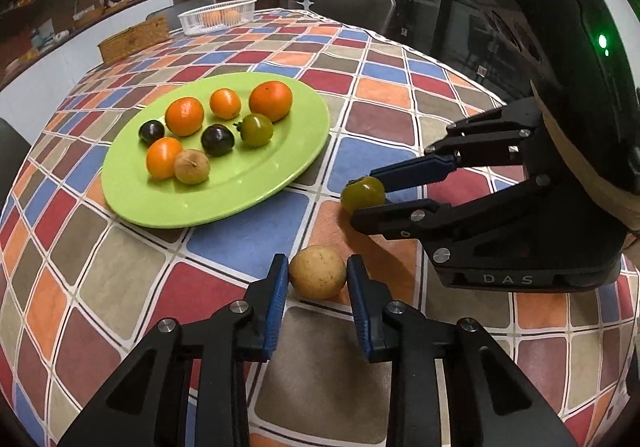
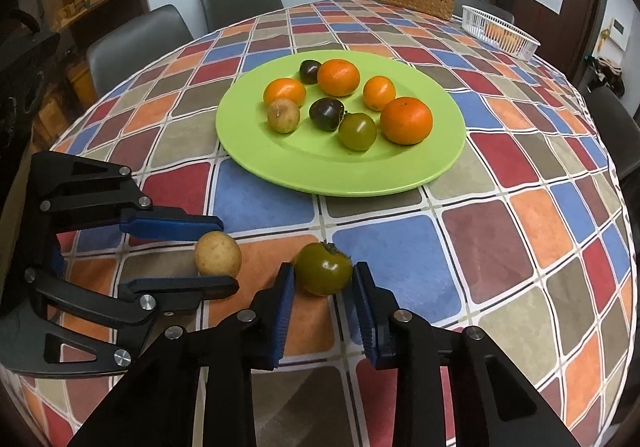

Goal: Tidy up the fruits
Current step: 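Grasp the brown fruit with the left tool while the right tool grasps the green tomato, then lower the brown fruit onto the green plate with the left tool while the right tool releases the tomato there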

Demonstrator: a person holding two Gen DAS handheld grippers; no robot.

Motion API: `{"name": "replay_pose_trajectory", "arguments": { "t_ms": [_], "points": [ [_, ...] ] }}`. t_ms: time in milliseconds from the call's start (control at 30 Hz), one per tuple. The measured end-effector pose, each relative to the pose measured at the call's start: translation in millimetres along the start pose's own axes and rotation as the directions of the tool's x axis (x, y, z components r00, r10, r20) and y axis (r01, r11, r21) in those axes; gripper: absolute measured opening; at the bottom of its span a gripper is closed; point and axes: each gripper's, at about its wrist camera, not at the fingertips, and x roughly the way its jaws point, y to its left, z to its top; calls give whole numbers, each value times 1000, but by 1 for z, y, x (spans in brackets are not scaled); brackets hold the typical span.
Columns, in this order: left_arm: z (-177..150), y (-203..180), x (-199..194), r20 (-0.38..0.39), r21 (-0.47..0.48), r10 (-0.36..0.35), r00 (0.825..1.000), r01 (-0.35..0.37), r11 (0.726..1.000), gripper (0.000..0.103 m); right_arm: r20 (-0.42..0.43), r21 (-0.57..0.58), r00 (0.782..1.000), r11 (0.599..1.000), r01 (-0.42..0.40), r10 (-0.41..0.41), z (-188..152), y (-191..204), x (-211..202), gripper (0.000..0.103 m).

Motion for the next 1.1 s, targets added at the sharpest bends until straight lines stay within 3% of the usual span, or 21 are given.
{"name": "replay_pose_trajectory", "arguments": {
  "t_ms": [533,1100],
  "points": [
    [5,5,-47,117,-43,39,992,-34,999,30,82,14,997,1000,1,-2,4,15,-36,30],
    [31,21,-97,247,-104,102,964,-79,991,30,234,115,971,993,29,-55,32,17,-88,30]
  ]
}}
